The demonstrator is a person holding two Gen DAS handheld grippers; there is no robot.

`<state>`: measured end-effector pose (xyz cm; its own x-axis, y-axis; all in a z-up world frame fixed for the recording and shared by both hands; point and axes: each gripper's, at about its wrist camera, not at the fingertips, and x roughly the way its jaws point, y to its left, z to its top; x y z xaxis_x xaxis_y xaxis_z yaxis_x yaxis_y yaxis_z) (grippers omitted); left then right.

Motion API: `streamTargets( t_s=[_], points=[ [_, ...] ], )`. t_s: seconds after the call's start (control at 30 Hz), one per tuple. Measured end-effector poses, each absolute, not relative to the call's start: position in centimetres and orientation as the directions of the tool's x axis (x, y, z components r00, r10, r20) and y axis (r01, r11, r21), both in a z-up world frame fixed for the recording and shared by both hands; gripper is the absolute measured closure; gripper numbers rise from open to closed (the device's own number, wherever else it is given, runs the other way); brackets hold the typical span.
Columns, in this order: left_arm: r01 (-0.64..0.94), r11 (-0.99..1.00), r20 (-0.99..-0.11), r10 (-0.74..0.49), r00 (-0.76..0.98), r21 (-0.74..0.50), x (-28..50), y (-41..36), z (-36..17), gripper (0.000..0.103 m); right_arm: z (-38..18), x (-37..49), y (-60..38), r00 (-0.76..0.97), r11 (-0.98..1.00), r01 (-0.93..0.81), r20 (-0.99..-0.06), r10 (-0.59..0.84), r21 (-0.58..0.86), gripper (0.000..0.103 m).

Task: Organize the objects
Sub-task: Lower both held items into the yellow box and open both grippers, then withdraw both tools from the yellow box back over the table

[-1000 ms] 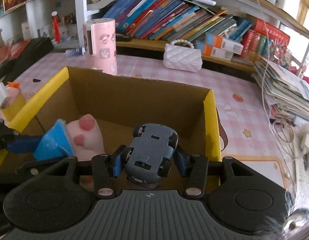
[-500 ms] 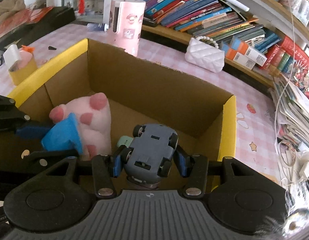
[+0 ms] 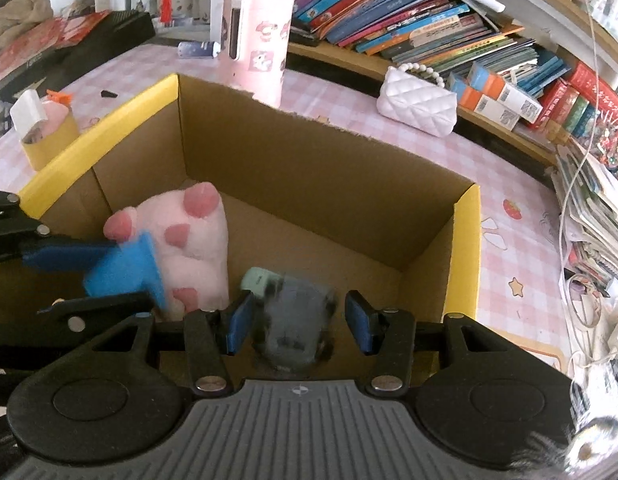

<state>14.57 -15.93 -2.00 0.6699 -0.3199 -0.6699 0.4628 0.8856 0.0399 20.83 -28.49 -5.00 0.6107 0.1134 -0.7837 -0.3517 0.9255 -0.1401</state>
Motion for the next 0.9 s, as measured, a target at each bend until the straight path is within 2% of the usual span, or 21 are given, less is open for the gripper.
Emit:
streamTargets(
  t_s=[0.13,0.2,0.33,0.5,0.7,0.83,0.9],
  points=[
    [0.46,0.886,-0.631,-0.327,0.704,0.054,13.5,-15.4,-1.1,0.062,-4.5,19.9,-28.5,0.635,0.936,-0.326,-0.764,0.114,-0.131,0.055],
    [0.455,0.889,-0.609,-0.331,0.721,0.056,13.0,-15.1,-0.6,0.055,-3.9,19.2,-28.6,0.655,0.943,-0.312,-0.745,0.126,-0.115,0.054],
    [0.443,0.895,-0.568,-0.337,0.751,0.054,11.8,-14.4,0.4,0.048,-2.5,17.3,-28.4,0.711,0.958,-0.269,-0.691,0.128,-0.1,0.053],
    [0.422,0.905,-0.516,-0.34,0.786,0.047,9.9,-13.0,1.5,0.034,-0.5,14.5,-28.3,0.785,0.979,-0.183,-0.613,0.088,-0.093,0.053],
    [0.413,0.91,-0.487,-0.345,0.802,0.035,7.9,-11.1,2.2,0.031,0.6,11.0,-28.4,0.842,0.996,-0.054,-0.54,0.004,-0.076,0.046],
    [0.416,0.909,-0.48,-0.355,0.802,0.024,6.7,-9.9,2.2,0.03,0.8,8.5,-28.1,0.851,0.998,0.026,-0.523,-0.053,-0.058,0.046],
    [0.419,0.908,-0.482,-0.358,0.8,0.019,5.9,-9.2,2.1,0.026,0.6,7.1,-27.8,0.85,0.997,0.066,-0.52,-0.083,-0.051,0.044]
  ],
)
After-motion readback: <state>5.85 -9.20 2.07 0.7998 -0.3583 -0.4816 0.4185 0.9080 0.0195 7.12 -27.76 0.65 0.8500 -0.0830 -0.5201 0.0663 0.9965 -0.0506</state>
